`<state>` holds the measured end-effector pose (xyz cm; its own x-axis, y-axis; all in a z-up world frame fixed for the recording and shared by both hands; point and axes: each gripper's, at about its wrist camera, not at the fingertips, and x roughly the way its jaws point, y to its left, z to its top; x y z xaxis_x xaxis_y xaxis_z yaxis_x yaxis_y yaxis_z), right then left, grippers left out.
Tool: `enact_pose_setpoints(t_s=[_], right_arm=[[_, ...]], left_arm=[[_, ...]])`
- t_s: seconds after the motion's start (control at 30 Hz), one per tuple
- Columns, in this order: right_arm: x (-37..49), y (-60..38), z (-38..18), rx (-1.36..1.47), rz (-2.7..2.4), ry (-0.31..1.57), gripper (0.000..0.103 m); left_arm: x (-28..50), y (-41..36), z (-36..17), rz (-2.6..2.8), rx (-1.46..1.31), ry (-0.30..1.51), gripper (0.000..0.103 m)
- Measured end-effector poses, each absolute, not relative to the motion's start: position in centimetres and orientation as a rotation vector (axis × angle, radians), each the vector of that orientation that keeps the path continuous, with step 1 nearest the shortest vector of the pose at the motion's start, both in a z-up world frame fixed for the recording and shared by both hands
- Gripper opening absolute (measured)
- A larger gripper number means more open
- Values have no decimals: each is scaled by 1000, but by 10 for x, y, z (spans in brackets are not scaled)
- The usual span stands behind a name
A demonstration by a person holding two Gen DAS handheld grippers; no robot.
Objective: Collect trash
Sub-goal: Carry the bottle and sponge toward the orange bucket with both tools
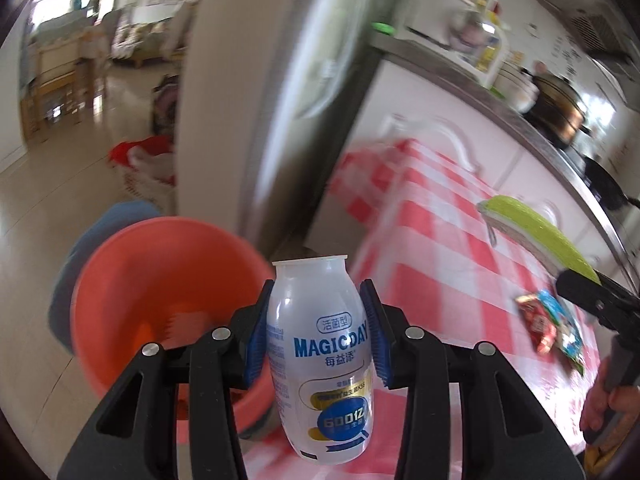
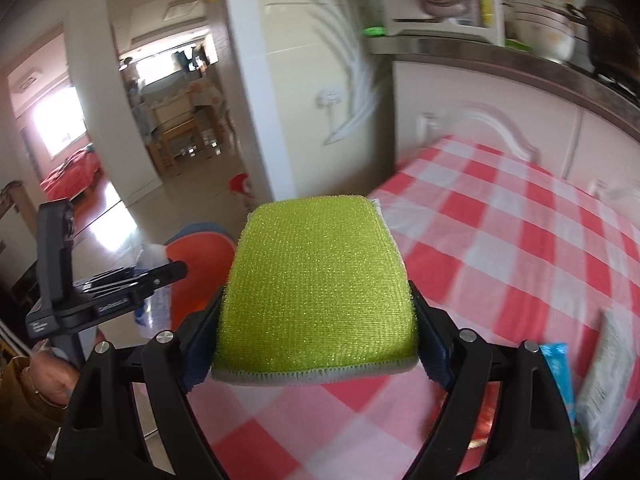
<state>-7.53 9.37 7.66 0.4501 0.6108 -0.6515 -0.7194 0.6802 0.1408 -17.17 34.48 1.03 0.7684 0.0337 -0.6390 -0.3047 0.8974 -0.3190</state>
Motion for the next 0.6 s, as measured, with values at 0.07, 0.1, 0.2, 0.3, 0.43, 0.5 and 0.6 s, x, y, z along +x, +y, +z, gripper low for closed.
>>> enact_pose_setpoints(t_s=[0.07, 0.1, 0.2, 0.3, 0.43, 0.5, 0.6], right_arm=[[-80, 115, 75, -189, 865, 738, 83], [-81, 124, 74, -201, 882, 740, 83], [-86, 156, 71, -244, 936, 745, 83], [-89, 181, 66, -278, 977, 752, 83], [-94, 214, 57, -327, 1029, 772, 83], [-97, 228, 51, -355, 1049, 784, 83], [-100, 249, 39, -405, 1071, 806, 83]], left_arm=[[-175, 359, 6, 224, -442, 679, 44], [-176, 364, 3, 236, -448, 681, 44], [-182, 382, -3, 273, -464, 690, 44], [-185, 395, -9, 302, -481, 691, 44], [-187, 414, -18, 341, -506, 695, 44], [-188, 424, -24, 357, -523, 699, 44], [-186, 432, -33, 372, -543, 708, 44]])
